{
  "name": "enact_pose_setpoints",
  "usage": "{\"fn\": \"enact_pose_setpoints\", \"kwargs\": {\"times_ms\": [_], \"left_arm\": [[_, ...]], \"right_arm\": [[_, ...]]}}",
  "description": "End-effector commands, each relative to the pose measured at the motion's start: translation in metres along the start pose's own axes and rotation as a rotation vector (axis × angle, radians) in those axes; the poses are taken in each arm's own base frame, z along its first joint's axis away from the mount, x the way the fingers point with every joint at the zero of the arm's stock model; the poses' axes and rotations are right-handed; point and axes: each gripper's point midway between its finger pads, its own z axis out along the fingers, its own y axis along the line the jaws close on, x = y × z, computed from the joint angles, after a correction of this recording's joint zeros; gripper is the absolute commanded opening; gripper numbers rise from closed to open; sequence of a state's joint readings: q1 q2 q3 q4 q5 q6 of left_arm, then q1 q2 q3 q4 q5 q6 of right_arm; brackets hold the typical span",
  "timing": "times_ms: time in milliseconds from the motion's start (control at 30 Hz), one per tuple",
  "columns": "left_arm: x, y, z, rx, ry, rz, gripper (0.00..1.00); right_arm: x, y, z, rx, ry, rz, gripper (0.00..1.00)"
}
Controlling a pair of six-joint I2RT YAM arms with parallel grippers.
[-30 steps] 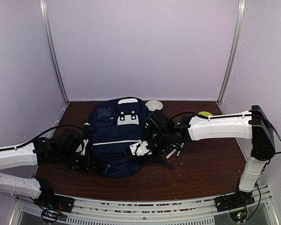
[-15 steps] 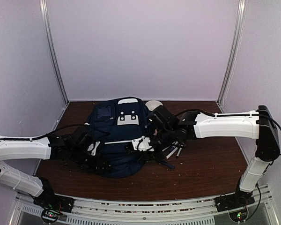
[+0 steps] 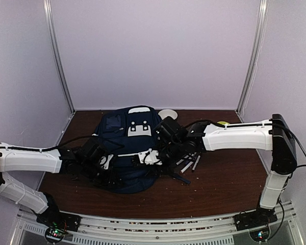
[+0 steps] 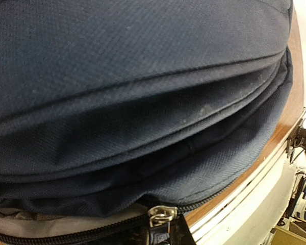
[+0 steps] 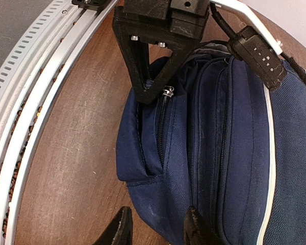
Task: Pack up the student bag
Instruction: Grab the largest pocket of the student bag, then hold the largest pocket of the student bag, then zip the largest pocket of the bag in the student bag.
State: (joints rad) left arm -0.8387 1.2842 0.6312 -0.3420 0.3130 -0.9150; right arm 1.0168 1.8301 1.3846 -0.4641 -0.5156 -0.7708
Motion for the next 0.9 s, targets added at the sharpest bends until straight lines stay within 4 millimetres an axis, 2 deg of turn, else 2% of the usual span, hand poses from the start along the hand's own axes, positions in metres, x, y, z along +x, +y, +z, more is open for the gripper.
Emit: {"fn": "enact_pose_setpoints", "kwargs": {"times_ms": [0,200,367,400,467,533,633,733,867], "left_arm": [[-0.012,-0.005,-0.008,-0.017,-0.050,0.019,0.00],[-0.010,-0.005,-0.026,-0.044,-0.054,0.091,0.00],[-0.003,-0.006,-0.034,-0.053,-0.019,0.153,0.00],[-0.001,-0.004,-0.035,-0.067,-0.011,0.158,0.00],[0.001,0.007,-0.038,-0.136,0.008,0.157,0.00],[0.003,0.021,-0.043,-0.230,0.029,0.152,0.00],[0.002,0.037,-0.054,-0.341,0.040,0.165,0.00],[-0.001,0.046,-0.067,-0.414,0.023,0.173,0.00],[0.006,0.063,-0.078,-0.497,0.043,0.155,0.00]], "right_arm": [[-0.015,-0.007,0.017,0.021,-0.019,-0.033,0.35],[-0.030,-0.017,0.043,0.059,-0.027,-0.043,0.41],[-0.026,-0.024,0.064,0.060,0.007,-0.021,0.42],[-0.025,-0.025,0.066,0.065,0.012,-0.016,0.37],[-0.023,-0.025,0.065,0.064,0.021,-0.013,0.16],[-0.024,-0.023,0.058,0.077,0.012,-0.021,0.00],[-0.023,-0.020,0.045,0.106,0.007,-0.044,0.00],[-0.008,-0.018,0.041,0.113,0.055,-0.053,0.00],[0.014,-0.020,0.030,0.126,0.087,-0.023,0.00]]}}
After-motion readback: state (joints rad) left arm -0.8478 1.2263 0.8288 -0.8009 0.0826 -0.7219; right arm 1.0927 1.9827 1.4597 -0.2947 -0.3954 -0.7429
